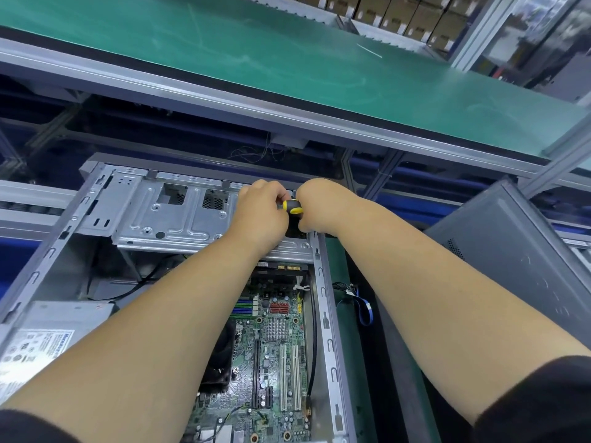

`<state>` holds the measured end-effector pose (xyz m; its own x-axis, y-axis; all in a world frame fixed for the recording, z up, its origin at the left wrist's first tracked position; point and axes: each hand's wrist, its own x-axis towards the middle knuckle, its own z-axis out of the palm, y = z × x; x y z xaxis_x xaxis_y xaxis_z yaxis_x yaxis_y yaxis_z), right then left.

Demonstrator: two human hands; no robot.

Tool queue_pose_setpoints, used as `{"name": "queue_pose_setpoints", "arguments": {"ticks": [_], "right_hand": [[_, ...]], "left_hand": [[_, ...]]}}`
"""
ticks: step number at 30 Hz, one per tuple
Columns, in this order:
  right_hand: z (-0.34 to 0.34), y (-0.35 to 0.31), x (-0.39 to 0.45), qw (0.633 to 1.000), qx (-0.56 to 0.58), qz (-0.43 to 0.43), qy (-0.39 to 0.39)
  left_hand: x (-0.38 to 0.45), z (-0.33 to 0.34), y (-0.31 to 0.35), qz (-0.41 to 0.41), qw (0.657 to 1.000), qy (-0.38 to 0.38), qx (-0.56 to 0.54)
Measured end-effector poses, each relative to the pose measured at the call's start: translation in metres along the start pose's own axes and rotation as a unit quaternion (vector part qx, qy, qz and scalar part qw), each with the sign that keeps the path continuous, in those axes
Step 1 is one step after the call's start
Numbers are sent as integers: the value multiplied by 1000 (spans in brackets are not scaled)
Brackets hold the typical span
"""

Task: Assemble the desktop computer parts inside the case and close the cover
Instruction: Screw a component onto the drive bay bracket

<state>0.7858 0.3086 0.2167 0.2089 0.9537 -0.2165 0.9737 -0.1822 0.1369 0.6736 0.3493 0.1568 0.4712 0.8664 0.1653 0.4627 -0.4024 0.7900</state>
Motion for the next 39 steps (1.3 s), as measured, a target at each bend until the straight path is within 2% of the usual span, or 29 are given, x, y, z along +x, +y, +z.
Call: {"name": "queue_pose_setpoints", "arguments": {"ticks": [12,20,23,25,28,32,36,39], "right_hand": [[-4,0,-2,1000,-21,-19,-8],[-5,-2,-5,999,-21,-19,20],[-13,2,-11,997,59,8,57],[-17,7,-19,978,188,35,88],[-19,15,-39,915,376,64,133],[-9,28,-68,877,451,88,143],[1,44,-99,843,509,71,162],[16,66,-129,792,588,44,159]], "left_hand": [[0,-1,1,-9,1000,6,-14],[0,-3,3,-4,1000,7,-10],[-2,-4,5,2,1000,12,-4],[-5,-7,8,14,1000,11,-25],[-13,-12,18,15,998,-26,-54],[-26,-18,43,-47,971,-105,-210],[-41,-14,66,-35,969,-134,-205],[-57,-3,88,-52,967,-138,-206]]}}
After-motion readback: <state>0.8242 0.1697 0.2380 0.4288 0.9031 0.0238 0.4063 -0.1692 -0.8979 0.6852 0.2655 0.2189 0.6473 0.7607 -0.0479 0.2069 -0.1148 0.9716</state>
